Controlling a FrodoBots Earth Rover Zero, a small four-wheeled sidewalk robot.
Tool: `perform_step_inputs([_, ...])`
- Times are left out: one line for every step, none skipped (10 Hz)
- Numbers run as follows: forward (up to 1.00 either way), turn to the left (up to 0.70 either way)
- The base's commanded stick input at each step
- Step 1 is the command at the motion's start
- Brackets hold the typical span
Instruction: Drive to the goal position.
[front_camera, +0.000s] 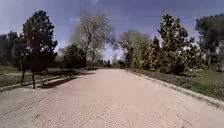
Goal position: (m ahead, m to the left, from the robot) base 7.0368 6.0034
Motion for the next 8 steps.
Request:
perform_step_inputs([0.70,0.00])
perform_step_inputs([0.70,0.00])
perform_step_inputs([0.70,0.00])
perform_step_inputs([0.70,0.00])
perform_step_inputs([0.70,0.00])
perform_step_inputs([0.70,0.00])
perform_step_inputs([0.70,0.00])
perform_step_inputs([0.70,0.00])
